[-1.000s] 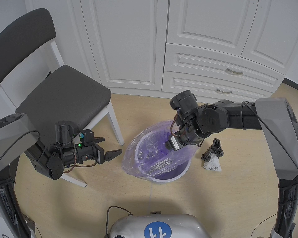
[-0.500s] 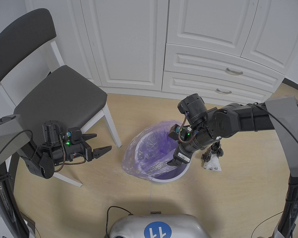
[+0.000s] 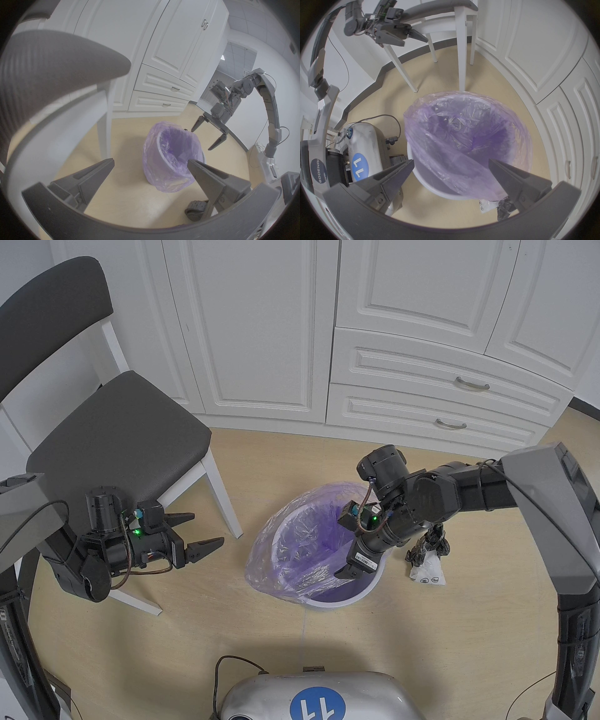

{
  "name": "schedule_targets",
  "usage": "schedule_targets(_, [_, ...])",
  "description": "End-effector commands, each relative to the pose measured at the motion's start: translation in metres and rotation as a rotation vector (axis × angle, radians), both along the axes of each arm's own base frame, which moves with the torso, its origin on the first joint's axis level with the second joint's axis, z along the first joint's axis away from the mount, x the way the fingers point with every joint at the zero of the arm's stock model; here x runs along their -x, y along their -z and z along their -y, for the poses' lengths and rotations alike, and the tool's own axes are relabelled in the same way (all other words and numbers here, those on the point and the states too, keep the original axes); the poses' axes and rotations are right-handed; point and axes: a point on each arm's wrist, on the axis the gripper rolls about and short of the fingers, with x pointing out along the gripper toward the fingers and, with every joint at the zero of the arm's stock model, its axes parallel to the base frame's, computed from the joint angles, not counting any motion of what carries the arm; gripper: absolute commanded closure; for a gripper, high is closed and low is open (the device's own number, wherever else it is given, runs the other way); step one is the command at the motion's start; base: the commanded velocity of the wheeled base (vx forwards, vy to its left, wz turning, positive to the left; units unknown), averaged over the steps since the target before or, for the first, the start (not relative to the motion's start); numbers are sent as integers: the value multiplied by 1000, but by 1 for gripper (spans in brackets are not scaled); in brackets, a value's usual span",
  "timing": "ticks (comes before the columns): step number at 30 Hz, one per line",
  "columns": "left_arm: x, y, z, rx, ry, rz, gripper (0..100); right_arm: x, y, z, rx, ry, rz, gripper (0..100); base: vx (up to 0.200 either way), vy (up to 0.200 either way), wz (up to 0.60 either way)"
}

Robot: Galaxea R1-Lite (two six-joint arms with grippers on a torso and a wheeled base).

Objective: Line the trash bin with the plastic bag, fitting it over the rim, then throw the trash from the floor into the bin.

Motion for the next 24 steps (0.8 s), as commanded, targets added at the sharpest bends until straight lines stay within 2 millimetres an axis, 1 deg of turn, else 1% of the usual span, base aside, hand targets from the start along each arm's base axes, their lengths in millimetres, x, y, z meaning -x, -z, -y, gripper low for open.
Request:
schedule_targets(1, [3,13,14,-5,42,-43,0,-10,19,-6,12,-2,-21,0,0,0,0])
schedule_targets(2, [9,20,29,-10,84,-61,0,-11,20,-6,12,0,-20,0,0,0,0])
schedule_targets(4, [15,25,42,-13,121,-65,0,-13,24,-5,16,2,-26,0,0,0,0])
schedule_targets(6, [19,27,49,-12,144,-55,0,-14,25,-4,17,6,-27,0,0,0,0])
schedule_targets(12, [22,25,50,-11,148,-44,0,-20,29,1,21,15,-28,0,0,0,0])
schedule_targets(13, [22,25,50,-10,148,-42,0,-20,29,1,19,13,-29,100,0,0,0])
schedule_targets(20, [22,26,49,-11,144,-44,0,-16,25,1,2,-3,-38,100,0,0,0])
schedule_targets(21, [20,25,47,-10,137,-39,0,-10,17,2,-1,-8,-32,100,0,0,0])
schedule_targets(23, [19,25,45,-9,131,-36,0,-6,13,3,-1,-11,-33,100,0,0,0])
schedule_targets(24, [17,24,39,-8,114,-32,0,3,6,6,2,-16,-37,100,0,0,0])
